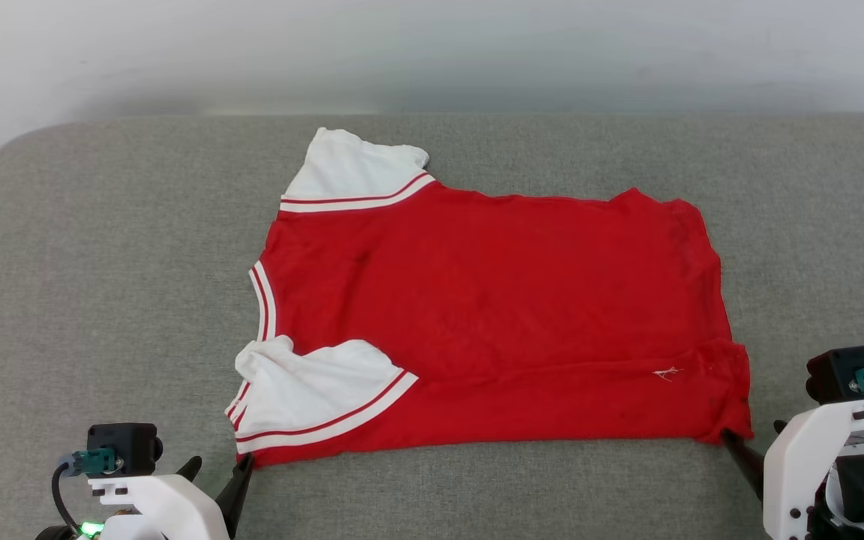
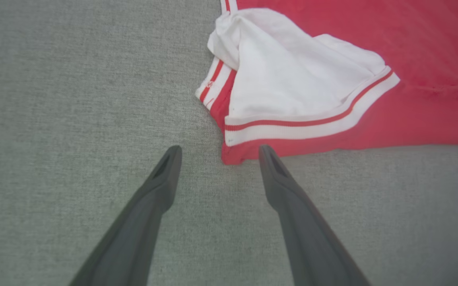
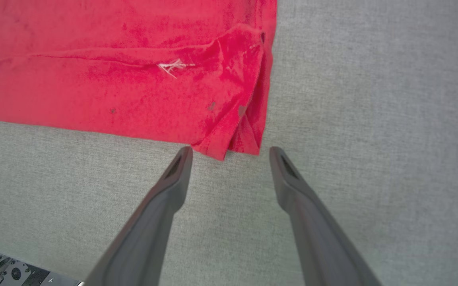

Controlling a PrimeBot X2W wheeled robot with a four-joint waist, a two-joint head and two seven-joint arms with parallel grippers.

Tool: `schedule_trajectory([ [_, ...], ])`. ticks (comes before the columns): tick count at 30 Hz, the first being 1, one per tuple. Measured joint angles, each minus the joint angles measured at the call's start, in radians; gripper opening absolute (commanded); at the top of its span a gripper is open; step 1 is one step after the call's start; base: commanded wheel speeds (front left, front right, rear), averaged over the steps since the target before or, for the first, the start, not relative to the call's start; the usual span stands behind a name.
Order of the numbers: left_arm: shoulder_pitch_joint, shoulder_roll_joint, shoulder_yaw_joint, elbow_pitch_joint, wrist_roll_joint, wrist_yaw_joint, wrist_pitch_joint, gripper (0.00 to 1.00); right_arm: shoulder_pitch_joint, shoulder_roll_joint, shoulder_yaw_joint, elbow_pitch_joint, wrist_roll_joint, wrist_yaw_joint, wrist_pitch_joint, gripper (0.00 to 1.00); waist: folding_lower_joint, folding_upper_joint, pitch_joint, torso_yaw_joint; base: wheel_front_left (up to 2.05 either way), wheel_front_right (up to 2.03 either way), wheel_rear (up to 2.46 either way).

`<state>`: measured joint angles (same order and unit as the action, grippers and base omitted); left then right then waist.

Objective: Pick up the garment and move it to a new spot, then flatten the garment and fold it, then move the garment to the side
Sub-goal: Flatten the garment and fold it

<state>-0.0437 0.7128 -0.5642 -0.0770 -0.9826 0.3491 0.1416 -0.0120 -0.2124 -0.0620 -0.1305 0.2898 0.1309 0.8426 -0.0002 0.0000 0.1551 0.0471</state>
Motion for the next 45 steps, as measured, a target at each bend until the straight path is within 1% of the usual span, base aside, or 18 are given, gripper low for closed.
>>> schedule_trajectory([
  [2, 0.000, -0.002, -0.002, -0.001, -0.001, 0.007, 0.007, 1.00, 0.004, 0.008, 0.000, -0.017, -0.002, 0.000, 0.009, 1.00, 0.0000, 0.0000, 0.014, -0.006, 0.00, 0.00, 0.00],
  [5, -0.012, -0.014, 0.003, 0.007, -0.012, 0.005, 0.010, 1.00, 0.008, 0.014, -0.006, -0.035, -0.012, 0.000, 0.016, 1.00, 0.0001, 0.0000, 0.036, -0.014, 0.00, 0.00, 0.00],
  [10, -0.043, -0.020, 0.008, 0.068, -0.008, 0.006, 0.009, 1.00, 0.007, 0.025, -0.001, -0.051, -0.020, 0.000, 0.016, 1.00, 0.0001, 0.0000, 0.071, -0.028, 0.00, 0.00, 0.00],
  [14, -0.055, -0.032, 0.003, 0.101, -0.020, -0.015, 0.020, 1.00, 0.005, 0.026, 0.002, -0.057, -0.020, 0.000, 0.016, 1.00, 0.0001, 0.0000, 0.094, -0.038, 0.00, 0.00, 0.00],
  [18, -0.069, -0.021, -0.010, 0.122, -0.035, -0.044, 0.055, 1.00, -0.004, 0.024, 0.007, -0.060, -0.027, 0.000, 0.012, 1.00, 0.0001, 0.0000, 0.115, -0.048, 0.00, 0.00, 0.00],
  [19, -0.074, -0.017, -0.014, 0.124, -0.038, -0.052, 0.070, 0.77, -0.006, 0.023, 0.008, -0.060, -0.027, 0.000, 0.012, 1.00, 0.0001, 0.0000, 0.119, -0.050, 0.00, 0.00, 0.00],
  [20, -0.079, -0.014, -0.016, 0.127, -0.047, -0.059, 0.084, 0.32, -0.009, 0.022, 0.010, -0.059, -0.028, 0.000, 0.012, 1.00, 0.0001, 0.0000, 0.123, -0.052, 0.00, 0.00, 0.00],
  [21, -0.083, -0.014, -0.017, 0.131, -0.052, -0.064, 0.095, 0.00, -0.012, 0.020, 0.011, -0.059, -0.031, 0.000, 0.012, 1.00, 0.0001, 0.0000, 0.125, -0.053, 0.00, 0.00, 0.00],
  [24, -0.093, -0.018, -0.028, 0.142, -0.055, -0.084, 0.111, 0.00, -0.024, 0.010, 0.010, -0.059, -0.039, 0.000, 0.007, 1.00, 0.0001, 0.0000, 0.123, -0.053, 0.00, 0.00, 0.00],
  [26, -0.099, -0.038, -0.037, 0.153, -0.059, -0.091, 0.110, 0.00, -0.030, 0.003, 0.010, -0.056, -0.044, 0.000, 0.006, 1.00, 0.0001, 0.0000, 0.115, -0.050, 0.00, 0.00, 0.00],
  [30, -0.101, -0.045, -0.045, 0.160, -0.030, -0.090, 0.075, 0.00, -0.033, -0.007, 0.011, -0.042, -0.049, 0.000, 0.011, 1.00, 0.0002, 0.0000, 0.099, -0.034, 0.00, 0.00, 0.00],
  [33, -0.101, -0.045, -0.047, 0.137, -0.011, -0.089, 0.050, 0.00, -0.046, -0.014, 0.011, -0.017, -0.056, 0.000, 0.013, 1.00, 0.0002, 0.0000, 0.090, -0.018, 0.00, 0.00, 0.00],
  [38, -0.104, -0.024, -0.047, 0.063, 0.029, -0.064, 0.032, 0.00, -0.071, -0.015, 0.010, 0.039, -0.075, 0.000, 0.015, 1.00, 0.0002, 0.0000, 0.086, 0.012, 0.00, 0.00, 0.00],
  [45, -0.105, -0.006, -0.047, -0.038, 0.048, -0.041, 0.030, 0.00, -0.091, -0.016, -0.002, 0.116, -0.118, 0.000, 0.022, 1.00, 0.0003, 0.0000, 0.102, 0.045, 0.00, 0.00, 0.00],
])
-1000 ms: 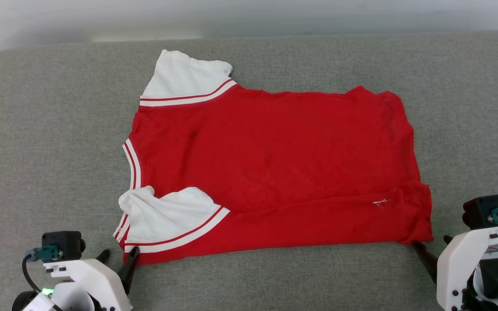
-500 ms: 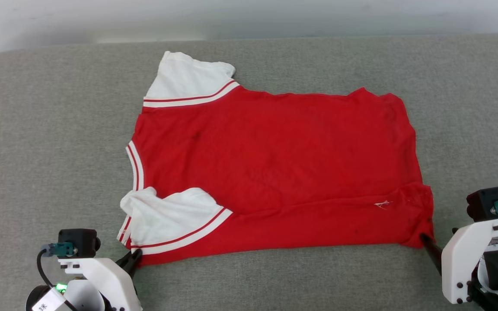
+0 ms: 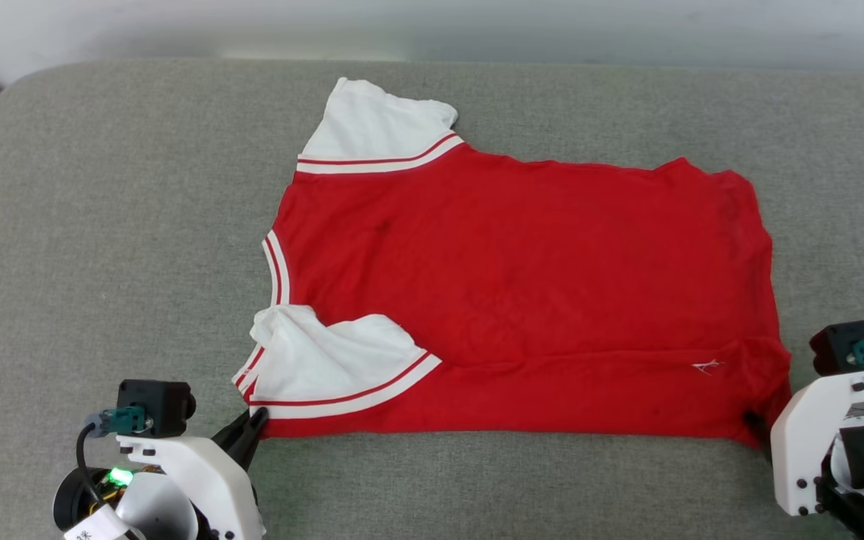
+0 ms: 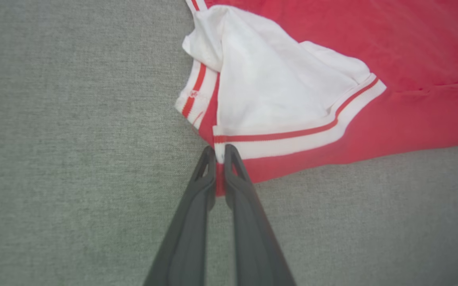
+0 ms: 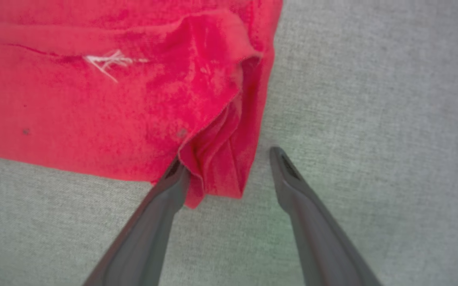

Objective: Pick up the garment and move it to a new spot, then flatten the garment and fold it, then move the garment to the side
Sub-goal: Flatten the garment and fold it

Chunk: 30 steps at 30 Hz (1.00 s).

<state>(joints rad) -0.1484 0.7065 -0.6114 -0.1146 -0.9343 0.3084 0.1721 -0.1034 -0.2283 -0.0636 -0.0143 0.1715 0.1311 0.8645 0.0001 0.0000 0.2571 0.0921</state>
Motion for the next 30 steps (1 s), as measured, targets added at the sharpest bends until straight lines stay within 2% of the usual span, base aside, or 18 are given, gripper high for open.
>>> schedule_trajectory([
  [4, 0.000, 0.005, -0.002, -0.021, 0.007, 0.009, 0.006, 0.00, -0.006, -0.001, -0.020, 0.034, -0.032, 0.001, -0.006, 1.00, 0.0000, 0.0000, 0.017, 0.012, 0.00, 0.00, 0.00],
  [10, 0.000, 0.006, -0.005, -0.016, 0.007, 0.011, 0.010, 0.00, -0.017, 0.008, -0.030, 0.060, -0.021, 0.001, 0.010, 1.00, -0.0001, 0.0000, 0.038, 0.020, 0.00, 0.00, 0.00],
  [11, 0.000, 0.006, -0.009, -0.010, 0.007, 0.007, 0.013, 0.00, -0.019, 0.008, -0.027, 0.062, -0.020, 0.001, 0.016, 0.44, -0.0001, 0.0000, 0.041, 0.020, 0.00, 0.00, 0.00],
  [12, -0.001, 0.005, -0.014, -0.005, 0.007, 0.002, 0.018, 0.00, -0.020, 0.007, -0.024, 0.064, -0.018, 0.000, 0.018, 0.00, 0.0000, 0.0000, 0.042, 0.019, 0.00, 0.00, 0.00],
  [22, -0.005, 0.005, -0.024, 0.045, -0.007, -0.018, 0.030, 0.00, -0.020, 0.001, -0.030, 0.103, 0.013, 0.001, -0.010, 0.00, 0.0000, 0.0000, -0.002, 0.003, 0.00, 0.00, 0.00],
  [30, 0.074, 0.041, -0.041, 0.019, -0.021, -0.006, 0.045, 0.00, 0.086, -0.027, -0.041, 0.048, 0.063, 0.001, -0.011, 0.00, -0.0001, 0.0000, -0.084, -0.014, 0.00, 0.00, 0.00],
])
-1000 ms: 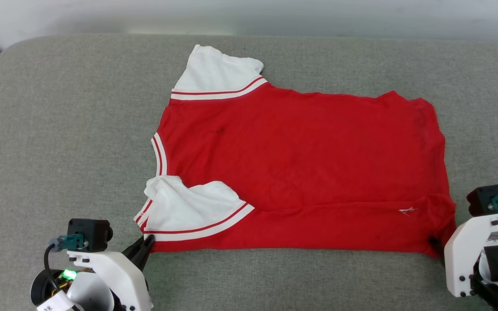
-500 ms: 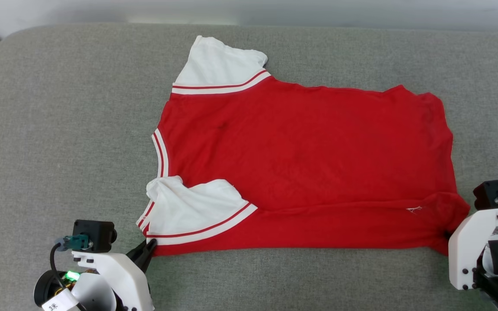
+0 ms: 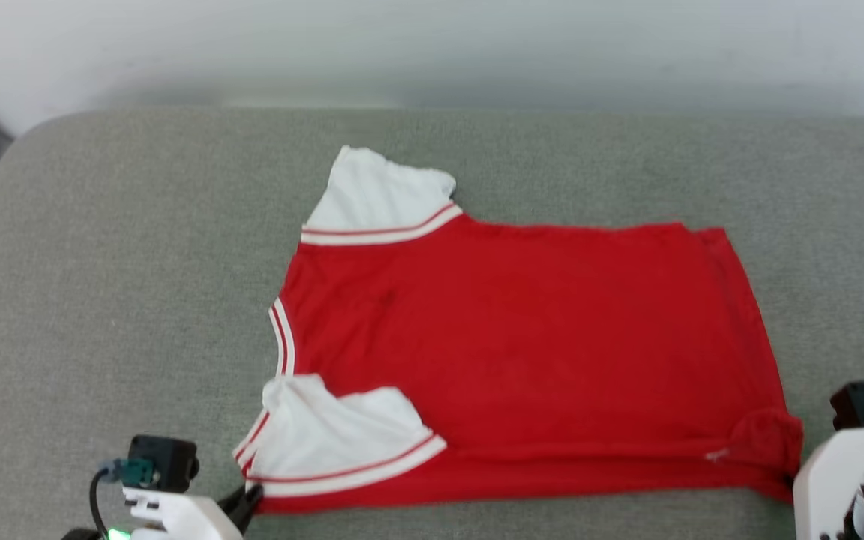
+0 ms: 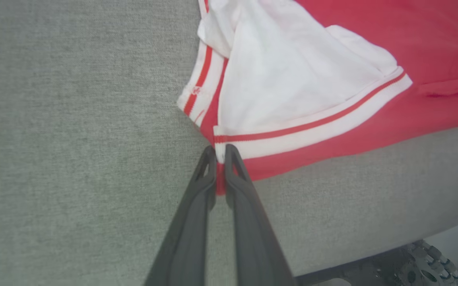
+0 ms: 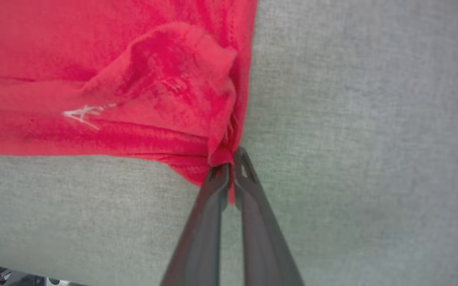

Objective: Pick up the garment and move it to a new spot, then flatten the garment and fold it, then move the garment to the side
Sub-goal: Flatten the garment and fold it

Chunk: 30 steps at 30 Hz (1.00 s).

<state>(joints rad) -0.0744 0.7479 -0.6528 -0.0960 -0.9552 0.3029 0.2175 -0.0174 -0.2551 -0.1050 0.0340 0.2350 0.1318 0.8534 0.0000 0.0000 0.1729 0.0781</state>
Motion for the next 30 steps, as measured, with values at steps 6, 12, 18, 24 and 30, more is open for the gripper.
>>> schedule_trajectory([
  [6, 0.086, 0.031, -0.020, -0.049, -0.012, 0.023, 0.017, 0.00, 0.106, -0.011, -0.026, -0.077, 0.022, 0.000, 0.012, 0.00, 0.0000, 0.0000, -0.051, -0.011, 0.00, 0.00, 0.00],
  [12, 0.123, 0.030, -0.044, -0.054, -0.025, 0.021, 0.027, 0.00, 0.195, 0.003, -0.049, -0.101, 0.033, 0.000, 0.035, 0.00, -0.0001, 0.0000, -0.072, -0.012, 0.00, 0.00, 0.00],
  [18, 0.120, 0.012, -0.065, 0.000, -0.026, -0.004, 0.039, 0.00, 0.207, 0.015, -0.047, -0.057, 0.030, 0.000, 0.022, 0.00, 0.0000, 0.0000, -0.080, -0.016, 0.00, 0.00, 0.00],
  [24, 0.110, -0.013, -0.082, 0.051, -0.029, -0.033, 0.033, 0.38, 0.198, 0.010, -0.023, -0.022, 0.041, -0.001, -0.003, 1.00, -0.0001, 0.0000, -0.081, -0.019, 0.00, 0.00, 0.00],
  [30, 0.092, -0.029, -0.062, 0.074, -0.013, -0.039, -0.027, 1.00, 0.174, 0.003, -0.023, -0.029, 0.057, -0.001, -0.044, 1.00, -0.0001, 0.0000, -0.089, -0.019, 0.00, 0.00, 0.00],
])
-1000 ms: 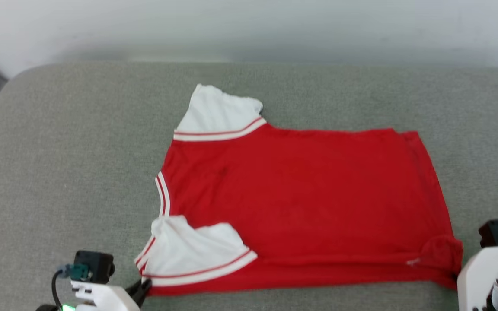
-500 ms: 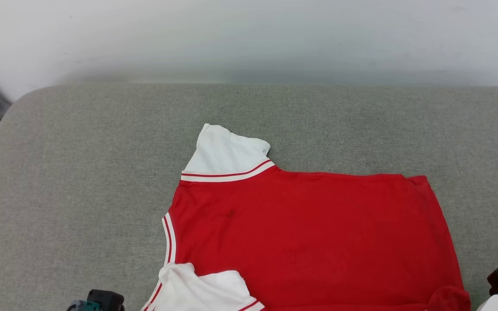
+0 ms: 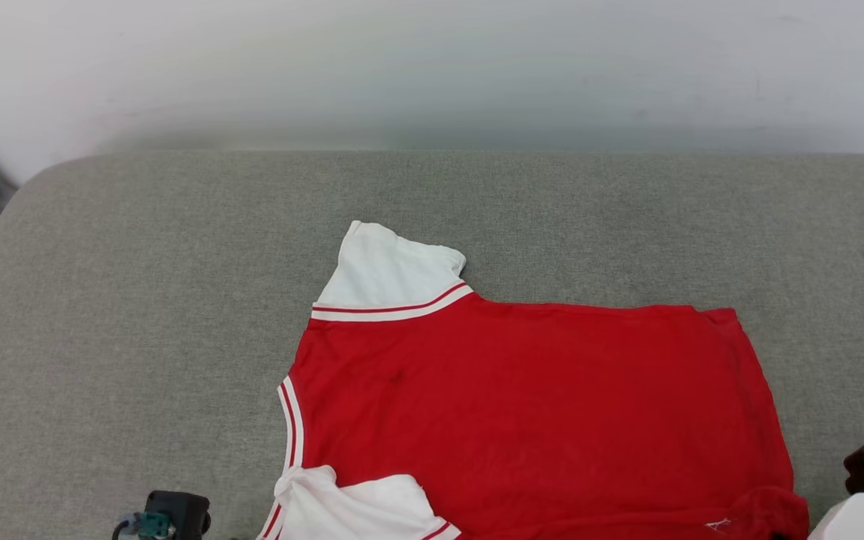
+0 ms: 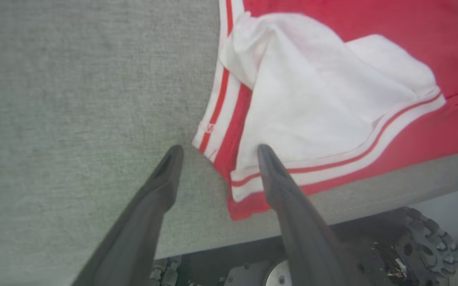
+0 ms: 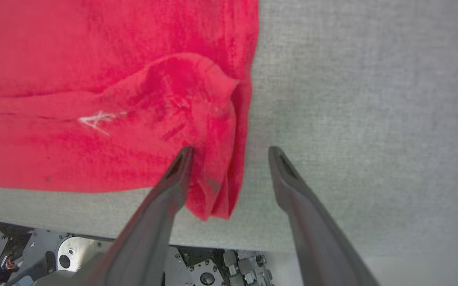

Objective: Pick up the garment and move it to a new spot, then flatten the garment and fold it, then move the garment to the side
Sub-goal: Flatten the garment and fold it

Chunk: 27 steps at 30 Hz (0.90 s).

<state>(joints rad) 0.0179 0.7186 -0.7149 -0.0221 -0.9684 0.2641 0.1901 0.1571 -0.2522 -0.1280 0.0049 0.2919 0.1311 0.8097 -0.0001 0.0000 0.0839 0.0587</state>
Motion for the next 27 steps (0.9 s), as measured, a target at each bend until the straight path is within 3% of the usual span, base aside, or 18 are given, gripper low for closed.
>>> schedule_trajectory([
  [6, -0.037, -0.014, 0.066, -0.010, 0.046, 0.001, -0.153, 1.00, -0.055, 0.001, -0.018, -0.059, 0.018, 0.000, -0.106, 1.00, 0.0000, 0.0000, -0.013, -0.003, 0.00, 0.00, 0.00],
  [13, -0.098, -0.054, 0.137, -0.032, 0.171, -0.017, -0.418, 1.00, -0.102, -0.001, 0.008, -0.134, 0.006, 0.000, -0.324, 1.00, 0.0000, 0.0000, -0.022, -0.009, 0.00, 0.00, 0.00],
  [20, -0.096, -0.140, 0.238, -0.056, 0.305, -0.019, -0.450, 1.00, -0.122, 0.009, 0.048, -0.150, -0.002, 0.000, -0.583, 1.00, 0.0001, 0.0000, -0.029, -0.017, 0.00, 0.00, 0.00],
  [27, -0.030, -0.250, 0.380, -0.098, 0.428, -0.090, -0.450, 1.00, -0.132, 0.066, 0.094, -0.143, -0.013, 0.000, -0.777, 1.00, 0.0001, 0.0000, -0.016, -0.031, 0.00, 0.00, 0.00],
])
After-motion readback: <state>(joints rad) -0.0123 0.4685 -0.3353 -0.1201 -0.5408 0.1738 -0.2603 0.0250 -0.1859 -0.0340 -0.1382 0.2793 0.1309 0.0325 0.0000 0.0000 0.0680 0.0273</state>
